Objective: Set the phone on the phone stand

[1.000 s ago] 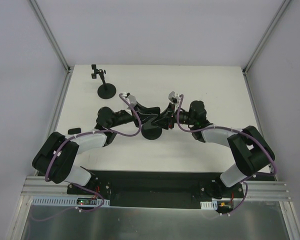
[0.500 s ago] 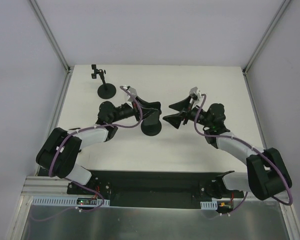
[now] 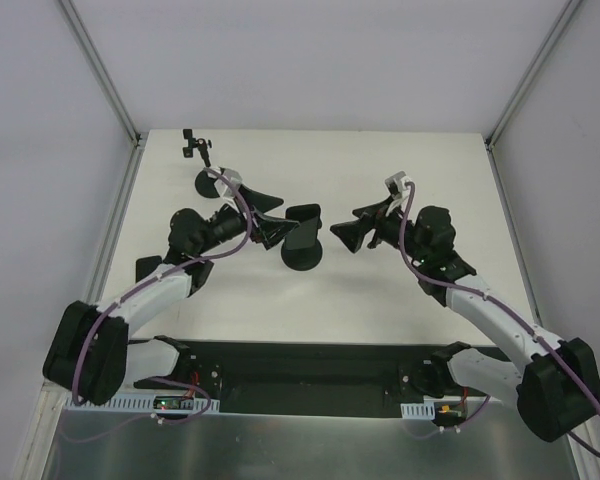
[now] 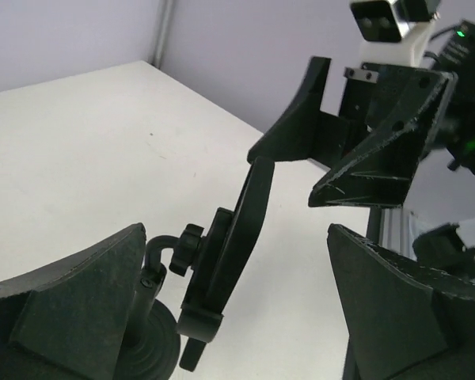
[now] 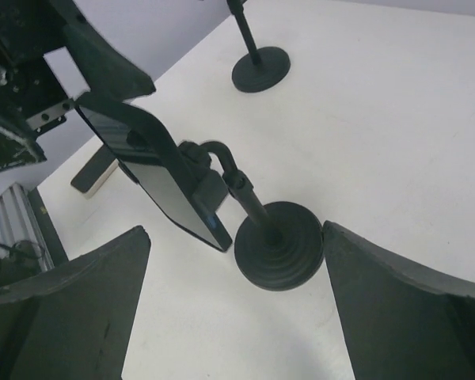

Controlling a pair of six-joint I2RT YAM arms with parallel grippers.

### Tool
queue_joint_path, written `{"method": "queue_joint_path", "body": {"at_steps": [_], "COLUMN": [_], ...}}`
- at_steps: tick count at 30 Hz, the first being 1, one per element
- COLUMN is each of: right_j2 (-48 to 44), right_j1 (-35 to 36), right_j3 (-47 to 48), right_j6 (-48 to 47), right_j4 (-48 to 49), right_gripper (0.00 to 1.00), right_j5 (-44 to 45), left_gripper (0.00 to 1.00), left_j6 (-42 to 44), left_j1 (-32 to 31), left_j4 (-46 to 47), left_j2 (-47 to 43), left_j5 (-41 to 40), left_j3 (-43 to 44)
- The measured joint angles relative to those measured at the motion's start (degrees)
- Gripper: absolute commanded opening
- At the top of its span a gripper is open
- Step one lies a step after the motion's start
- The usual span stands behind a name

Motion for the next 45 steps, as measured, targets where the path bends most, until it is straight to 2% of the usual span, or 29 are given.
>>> {"method": "queue_joint_path", "body": {"at_steps": [3,4,6,9,12,15,25,36,45], "right_j2": [-2.29,-2.86,-3.91,-3.89,-2.19,0.94,14.69,23.1,25.99], "right_j1": [5.44,6.95,11.67,18.29,24.13,27.56,32.72,36.44,37.83], "right_j3": [4.37,5.57,8.81,12.92,16.79,20.13,32.61,40.33,42.29], "right_j6": [0.5,0.83,1.77,2.6,2.73,2.78,2.36,4.46,5.9], "right_j4": [-7.91,-9.62,-14.16,-18.75,-22.73,-25.22,-32.44,-37.94,-41.7], "right_gripper": [1.0,0.96,0.96,0.96,0.96,0.96,0.96,0.99,0.87], "right_j5": [10.14,12.92,20.85,30.53,38.75,44.15,54.73,66.29,73.05], "left_gripper": [0.98,0.99,0.99,0.99,0.99,0.99,0.99,0.99,0.99], "left_j6": [-0.42,-0.07,1.46,3.3,4.55,5.66,11.63,12.57,12.63], "left_j1": [1.09,1.33,1.42,2.84,6.19,7.15,8.35,9.29,9.29], "left_j4": [-11.58,-16.35,-31.3,-49.64,-58.42,-63.52,-68.63,-69.16,-69.02], "left_j2": [-8.11,-10.86,-15.41,-17.07,-18.64,-20.35,-19.93,-24.87,-25.88], "left_j5": [-2.86,-4.76,-9.94,-18.12,-22.73,-25.7,-28.59,-28.04,-27.08], "left_j3": [0.26,1.16,6.8,19.12,25.66,27.15,23.93,21.31,20.63]}}
